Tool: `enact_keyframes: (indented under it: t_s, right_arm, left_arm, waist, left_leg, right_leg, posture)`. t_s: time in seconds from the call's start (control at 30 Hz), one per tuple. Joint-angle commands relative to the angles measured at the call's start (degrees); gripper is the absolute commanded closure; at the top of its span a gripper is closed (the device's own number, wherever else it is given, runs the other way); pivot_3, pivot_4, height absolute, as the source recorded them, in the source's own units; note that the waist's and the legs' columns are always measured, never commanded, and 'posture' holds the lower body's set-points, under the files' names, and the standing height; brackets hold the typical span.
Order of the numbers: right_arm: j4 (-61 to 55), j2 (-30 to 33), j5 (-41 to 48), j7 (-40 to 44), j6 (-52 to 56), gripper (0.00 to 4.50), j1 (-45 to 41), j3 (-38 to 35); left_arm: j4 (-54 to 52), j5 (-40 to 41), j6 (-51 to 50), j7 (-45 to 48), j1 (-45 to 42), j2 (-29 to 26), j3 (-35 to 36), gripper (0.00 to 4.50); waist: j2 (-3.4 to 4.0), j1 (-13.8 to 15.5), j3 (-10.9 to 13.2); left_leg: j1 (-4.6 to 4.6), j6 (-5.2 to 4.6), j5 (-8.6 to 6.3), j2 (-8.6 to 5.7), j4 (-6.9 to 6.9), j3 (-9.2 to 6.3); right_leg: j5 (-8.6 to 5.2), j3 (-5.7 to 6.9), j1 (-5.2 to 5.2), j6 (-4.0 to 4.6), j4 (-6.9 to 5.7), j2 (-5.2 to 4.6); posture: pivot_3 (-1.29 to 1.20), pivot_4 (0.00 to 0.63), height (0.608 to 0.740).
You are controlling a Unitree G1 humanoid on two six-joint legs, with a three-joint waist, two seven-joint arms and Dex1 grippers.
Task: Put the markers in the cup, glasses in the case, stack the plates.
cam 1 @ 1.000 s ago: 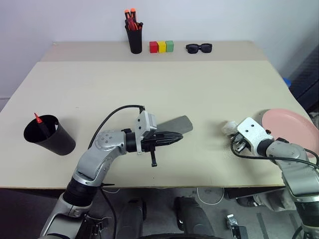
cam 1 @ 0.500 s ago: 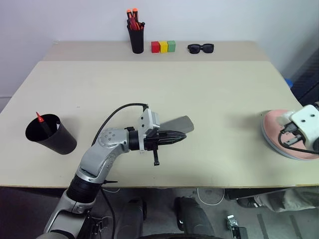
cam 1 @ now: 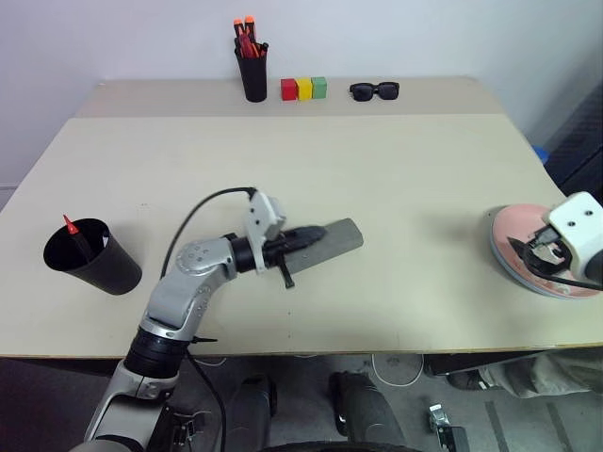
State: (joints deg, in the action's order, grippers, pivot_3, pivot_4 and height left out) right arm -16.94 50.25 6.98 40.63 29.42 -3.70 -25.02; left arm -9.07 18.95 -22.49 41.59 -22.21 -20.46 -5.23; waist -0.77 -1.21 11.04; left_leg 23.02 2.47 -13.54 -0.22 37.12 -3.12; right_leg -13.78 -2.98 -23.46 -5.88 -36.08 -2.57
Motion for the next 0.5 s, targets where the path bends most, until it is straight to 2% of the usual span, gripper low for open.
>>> enact_keyframes:
  t_s: [0.03,0.2,0.5]
  right_arm:
    - [-3.2,-3.3,8.7,2.3,1.7,0.04,-4.7,1.2]
    - [-0.9,-5.7,13.4,5.9,2.1,0.04,-7.5,6.3]
    - [9.6,-8.6,12.1,6.4,-3.1,0.04,-14.4,14.3]
  left_arm:
    - [-2.2,-2.4,1.8,-6.0,2.0,-1.2,4.9,4.50]
    - [-5.8,-2.7,0.3,-9.9,5.2,-2.9,8.6,4.50]
    - [-7.3,-4.2,-0.1,-11.8,9.0,-5.4,9.0,4.50]
  waist:
    - [-0.02,0.1,0.0]
    - [-0.05,0.8,0.0]
    - [-0.05,0.4,0.0]
  left_leg:
    - [0.02,0.00,0.00,0.00,-0.01,-0.02]
    - [0.14,0.00,0.00,-0.03,0.00,-0.10]
    - [0.08,0.00,0.00,-0.02,-0.05,-0.06]
  right_leg:
    - [0.01,0.00,0.00,0.00,0.00,-0.01]
    - [0.12,0.06,-0.01,0.17,0.06,-0.11]
    - [0.12,0.06,-0.03,0.22,0.05,-0.06]
  posture:
    - [0.00,0.150,0.740]
    - [0.00,0.150,0.740]
    - [0.00,0.150,0.740]
